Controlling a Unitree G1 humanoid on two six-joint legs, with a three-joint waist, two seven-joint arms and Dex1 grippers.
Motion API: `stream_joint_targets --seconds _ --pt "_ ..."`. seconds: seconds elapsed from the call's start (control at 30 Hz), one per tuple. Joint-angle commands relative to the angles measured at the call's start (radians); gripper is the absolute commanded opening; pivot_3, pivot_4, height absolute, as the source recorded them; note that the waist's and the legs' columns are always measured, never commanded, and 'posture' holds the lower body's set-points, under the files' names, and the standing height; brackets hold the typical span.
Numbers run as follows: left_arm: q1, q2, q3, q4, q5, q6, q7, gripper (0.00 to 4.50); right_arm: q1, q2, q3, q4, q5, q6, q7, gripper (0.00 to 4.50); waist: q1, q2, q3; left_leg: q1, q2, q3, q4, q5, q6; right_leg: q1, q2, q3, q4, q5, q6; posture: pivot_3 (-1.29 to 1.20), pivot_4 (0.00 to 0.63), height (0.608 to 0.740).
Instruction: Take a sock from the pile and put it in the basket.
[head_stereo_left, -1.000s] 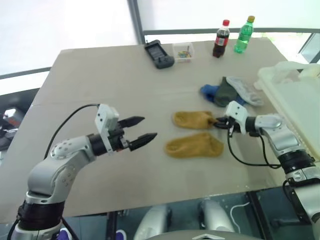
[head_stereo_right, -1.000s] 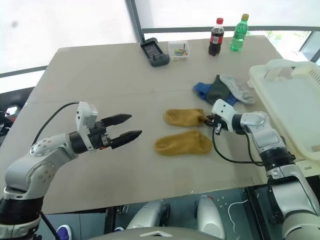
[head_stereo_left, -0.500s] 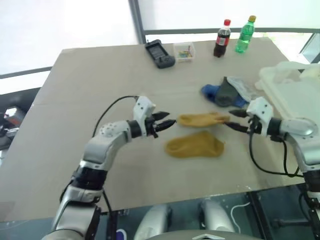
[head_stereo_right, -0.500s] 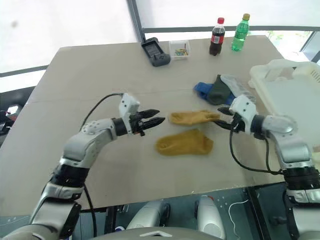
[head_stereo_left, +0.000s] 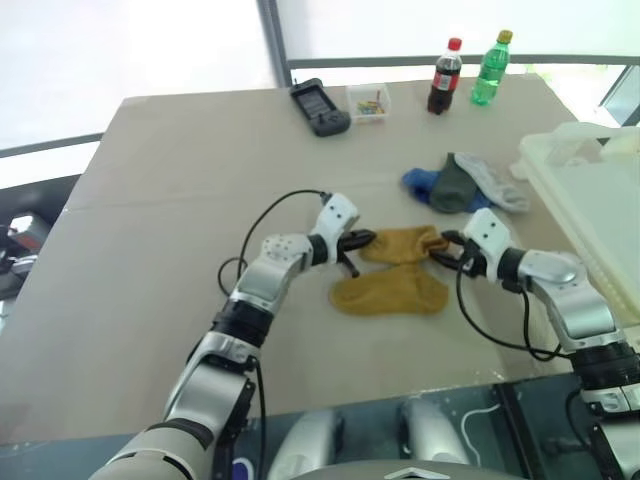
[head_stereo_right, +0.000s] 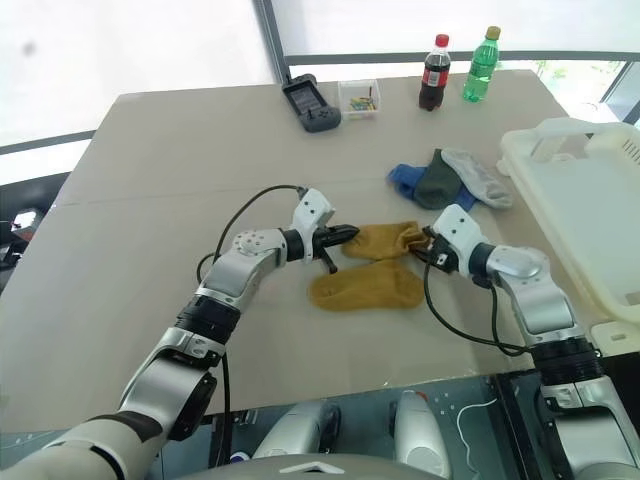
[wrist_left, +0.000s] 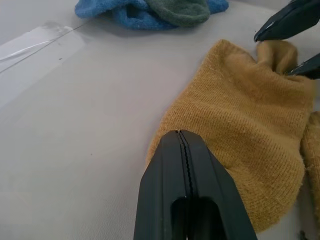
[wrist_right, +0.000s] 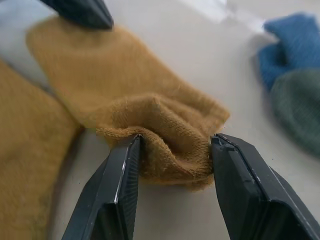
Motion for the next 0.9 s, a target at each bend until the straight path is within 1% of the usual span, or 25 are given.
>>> stream_joint_targets --seconds 0.03,0.17,0.23,0.3,0.4,0.5,0.57,0.6,0.67,0.7,0.73,0.77,0.8,0.83,0.87,0.9 --pt "-0.008 0.009 -0.045 0.023 0.078 -0.047 -0.001 0.02 0.041 -0.063 -0.089 -0.084 0.046 0.006 0.026 2.26 0.004 0.000 0.000 0.000 0.000 0.000 0.000 0.000 0.000 0.000 0.000 0.000 0.000 0.000 0.000 0.00 0.150 0.740" --pt "-0.005 0.006 -0.036 0.034 0.095 -0.053 0.002 0.02 0.101 -0.098 -0.164 -0.198 0.149 0.095 0.057 2.26 0.005 0.000 0.000 0.000 0.000 -0.001 0.000 0.000 0.000 0.001 0.000 -0.001 0.000 0.000 0.000 0.00 0.150 0.740" --pt "-0.001 0.005 -0.025 0.038 0.095 -0.060 0.003 0.02 0.117 -0.094 -0.196 -0.260 0.210 0.165 0.055 2.26 0.001 0.000 0.000 0.001 0.000 -0.001 0.001 0.000 0.000 0.001 0.000 0.000 0.001 0.000 0.000 0.00 0.150 0.740" --pt "0.004 0.003 -0.013 0.036 0.091 -0.068 0.003 0.02 0.109 -0.076 -0.193 -0.282 0.238 0.215 0.035 2.26 -0.001 0.000 0.000 0.003 0.001 -0.001 0.001 0.000 0.000 0.003 0.000 0.000 0.001 0.000 0.000 0.00 0.150 0.740" --pt "0.013 -0.007 0.018 0.013 0.057 -0.065 -0.004 0.02 0.065 -0.031 -0.152 -0.243 0.213 0.274 -0.034 2.26 -0.002 0.000 0.000 0.006 0.001 -0.001 0.001 0.000 0.000 0.006 0.000 0.000 0.001 0.000 0.000 0.00 0.150 0.740" --pt "0.036 -0.018 0.094 -0.092 -0.036 0.023 -0.010 0.02 -0.005 0.048 -0.097 -0.147 0.167 0.307 -0.110 2.26 -0.005 0.000 0.000 0.005 0.001 0.000 0.001 0.000 0.000 0.005 0.000 0.000 0.001 0.000 0.000 0.00 0.150 0.740" --pt "0.056 -0.006 0.146 -0.186 -0.133 0.168 -0.037 0.02 -0.036 0.082 -0.089 -0.105 0.164 0.349 -0.141 2.26 -0.004 0.000 0.000 0.004 0.001 0.000 0.001 0.000 0.000 0.003 0.000 0.001 0.001 0.000 0.000 0.00 0.150 0.740" --pt "0.062 0.003 0.176 -0.227 -0.175 0.234 -0.037 0.26 -0.048 0.090 -0.087 -0.086 0.156 0.360 -0.157 2.26 -0.004 0.000 0.000 0.002 0.001 0.000 0.001 0.000 0.000 0.002 0.000 0.000 0.001 0.000 0.000 0.00 0.150 0.740" --pt "0.079 0.036 0.203 -0.306 -0.229 0.349 -0.045 0.91 -0.060 0.095 -0.087 -0.059 0.148 0.374 -0.170 2.26 -0.003 0.000 0.000 -0.003 0.001 -0.001 0.002 0.000 0.000 -0.003 0.000 -0.001 0.002 0.000 0.000 0.00 0.150 0.740" --pt "0.084 0.048 0.208 -0.333 -0.243 0.385 -0.043 1.07 -0.064 0.095 -0.087 -0.052 0.148 0.378 -0.170 2.26 -0.003 0.000 0.000 -0.004 0.001 -0.001 0.002 0.000 0.000 -0.004 0.000 -0.001 0.002 0.000 0.000 0.00 0.150 0.740" --pt "0.088 0.045 0.226 -0.354 -0.246 0.399 -0.012 1.71 -0.066 0.094 -0.094 -0.050 0.156 0.384 -0.168 2.26 -0.005 0.000 0.000 -0.008 0.000 -0.002 0.004 0.000 0.000 -0.007 0.000 -0.001 0.003 0.000 0.000 0.00 0.150 0.740" --pt "0.092 0.047 0.242 -0.378 -0.262 0.436 0.011 2.04 -0.068 0.096 -0.108 -0.048 0.169 0.399 -0.170 2.52 -0.005 0.000 0.000 -0.011 0.000 -0.002 0.008 0.000 0.000 -0.009 0.000 -0.002 0.004 0.000 0.000 0.00 0.150 0.740" --pt "0.095 0.043 0.259 -0.397 -0.287 0.473 0.023 2.40 -0.061 0.088 -0.109 -0.068 0.184 0.412 -0.153 2.80 -0.004 0.000 0.000 -0.011 0.000 -0.002 0.008 0.000 0.000 -0.009 0.000 -0.001 0.004 0.000 0.000 0.00 0.150 0.740" --pt "0.099 0.041 0.268 -0.411 -0.296 0.498 0.036 2.63 -0.055 0.086 -0.114 -0.087 0.196 0.428 -0.148 2.88 -0.002 0.000 0.000 -0.012 0.000 -0.003 0.009 0.000 0.000 -0.009 0.000 -0.002 0.004 0.000 0.000 0.00 0.150 0.740" --pt "0.102 0.044 0.269 -0.421 -0.300 0.518 0.044 3.33 -0.052 0.091 -0.124 -0.103 0.205 0.445 -0.159 3.62 -0.002 0.000 0.000 -0.012 -0.001 -0.004 0.010 0.000 0.000 -0.008 -0.001 -0.003 0.004 0.000 0.000 0.00 0.150 0.740" --pt "0.106 0.041 0.268 -0.423 -0.302 0.533 0.054 3.54 -0.045 0.091 -0.133 -0.127 0.218 0.472 -0.165 4.35 -0.002 0.000 -0.001 -0.012 -0.001 -0.004 0.011 0.000 0.000 -0.008 -0.001 -0.003 0.004 0.000 0.000 0.00 0.150 0.740"
